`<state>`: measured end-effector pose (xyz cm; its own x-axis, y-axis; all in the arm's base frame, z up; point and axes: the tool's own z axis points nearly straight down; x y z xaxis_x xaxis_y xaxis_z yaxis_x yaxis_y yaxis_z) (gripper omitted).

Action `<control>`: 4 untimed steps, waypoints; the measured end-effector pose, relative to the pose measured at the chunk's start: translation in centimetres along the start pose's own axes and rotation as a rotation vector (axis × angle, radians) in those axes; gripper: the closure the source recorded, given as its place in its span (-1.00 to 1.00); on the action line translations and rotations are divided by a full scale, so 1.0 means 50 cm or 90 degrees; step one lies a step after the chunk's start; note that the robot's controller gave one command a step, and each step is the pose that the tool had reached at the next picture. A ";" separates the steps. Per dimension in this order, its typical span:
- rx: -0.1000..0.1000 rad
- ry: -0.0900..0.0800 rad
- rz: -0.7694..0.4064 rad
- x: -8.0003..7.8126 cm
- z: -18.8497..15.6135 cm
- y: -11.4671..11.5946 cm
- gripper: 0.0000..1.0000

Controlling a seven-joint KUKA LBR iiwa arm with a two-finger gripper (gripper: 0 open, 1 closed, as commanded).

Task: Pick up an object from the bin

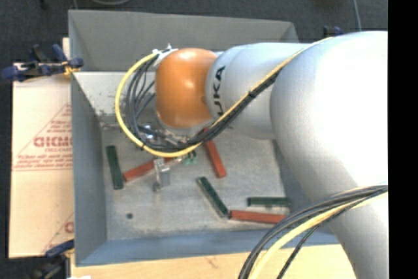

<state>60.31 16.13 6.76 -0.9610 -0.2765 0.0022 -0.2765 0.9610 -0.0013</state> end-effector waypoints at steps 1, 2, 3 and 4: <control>0.001 -0.006 -0.198 -0.006 -0.069 -0.002 -1.00; 0.001 -0.006 -0.313 -0.036 -0.068 0.006 -1.00; -0.001 -0.005 -0.325 -0.015 -0.006 -0.046 -1.00; -0.001 -0.008 -0.321 -0.019 -0.010 -0.045 -1.00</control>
Offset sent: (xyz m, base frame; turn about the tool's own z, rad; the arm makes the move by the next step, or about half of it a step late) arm 0.0007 0.0009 0.0324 -0.3129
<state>61.84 14.24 7.28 -0.7074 -0.7068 -0.0101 -0.7068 0.7074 -0.0014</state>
